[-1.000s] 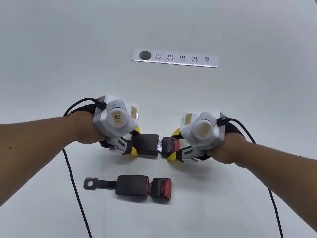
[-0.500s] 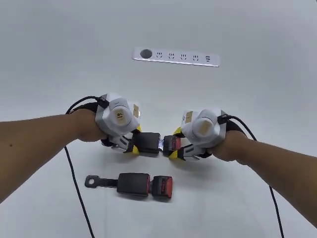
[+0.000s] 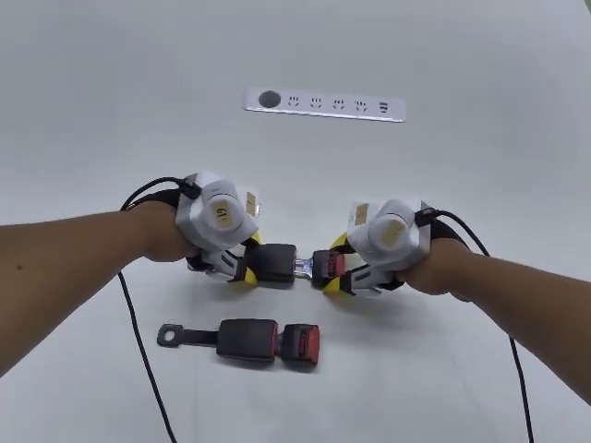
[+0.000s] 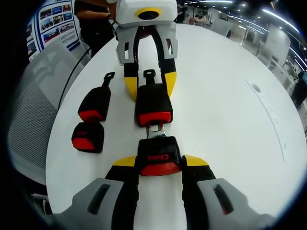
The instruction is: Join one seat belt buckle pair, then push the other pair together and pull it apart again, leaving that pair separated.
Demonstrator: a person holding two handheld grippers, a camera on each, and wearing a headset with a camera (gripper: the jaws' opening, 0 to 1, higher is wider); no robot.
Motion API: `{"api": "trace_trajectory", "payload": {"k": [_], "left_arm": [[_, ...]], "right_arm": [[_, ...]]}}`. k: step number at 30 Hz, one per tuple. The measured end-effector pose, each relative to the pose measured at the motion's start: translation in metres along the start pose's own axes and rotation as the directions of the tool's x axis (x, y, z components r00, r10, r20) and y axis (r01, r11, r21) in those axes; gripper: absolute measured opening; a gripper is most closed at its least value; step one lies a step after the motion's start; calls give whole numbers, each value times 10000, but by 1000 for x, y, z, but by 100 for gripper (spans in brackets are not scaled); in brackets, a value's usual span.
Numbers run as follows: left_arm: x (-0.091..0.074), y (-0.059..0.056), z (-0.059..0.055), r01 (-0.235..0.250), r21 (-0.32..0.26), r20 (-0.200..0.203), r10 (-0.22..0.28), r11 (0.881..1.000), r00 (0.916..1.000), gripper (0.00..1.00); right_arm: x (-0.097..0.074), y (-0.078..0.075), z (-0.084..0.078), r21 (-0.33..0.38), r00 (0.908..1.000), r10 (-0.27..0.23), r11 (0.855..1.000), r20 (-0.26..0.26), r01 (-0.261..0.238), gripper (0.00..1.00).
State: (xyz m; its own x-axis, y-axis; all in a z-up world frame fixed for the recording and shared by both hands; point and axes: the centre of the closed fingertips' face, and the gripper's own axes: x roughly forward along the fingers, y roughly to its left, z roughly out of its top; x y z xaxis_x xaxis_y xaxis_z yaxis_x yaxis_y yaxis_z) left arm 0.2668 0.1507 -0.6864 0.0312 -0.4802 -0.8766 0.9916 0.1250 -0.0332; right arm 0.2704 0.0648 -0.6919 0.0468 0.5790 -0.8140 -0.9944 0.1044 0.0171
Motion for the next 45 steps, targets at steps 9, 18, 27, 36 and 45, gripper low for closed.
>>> {"api": "trace_trajectory", "payload": {"k": [9, 18, 27, 36, 45], "left_arm": [[1, 0, -1, 7, -20, 76, -6, 10000, 10000, 32], [0, -1, 1, 19, -23, 87, -19, 10000, 10000, 32], [2, 2, 0, 26, -33, 54, -26, 10000, 10000, 32], [2, 2, 2, 24, -31, 5, -24, 10000, 10000, 32], [2, 2, 2, 13, -53, 30, -13, 10000, 10000, 32]], "right_arm": [[-7, -1, -11, 131, 10000, 7, 9999, 56, -8, 34], [-13, -9, -32, 340, 9999, -87, 9994, 136, 83, 34], [-28, -9, -50, 462, 9996, -169, 9988, 229, 158, 34], [-39, -12, -68, 507, 9993, -297, 9983, 214, 286, 34], [-54, -10, -85, 596, 9992, -340, 9977, 206, 327, 35]]}}
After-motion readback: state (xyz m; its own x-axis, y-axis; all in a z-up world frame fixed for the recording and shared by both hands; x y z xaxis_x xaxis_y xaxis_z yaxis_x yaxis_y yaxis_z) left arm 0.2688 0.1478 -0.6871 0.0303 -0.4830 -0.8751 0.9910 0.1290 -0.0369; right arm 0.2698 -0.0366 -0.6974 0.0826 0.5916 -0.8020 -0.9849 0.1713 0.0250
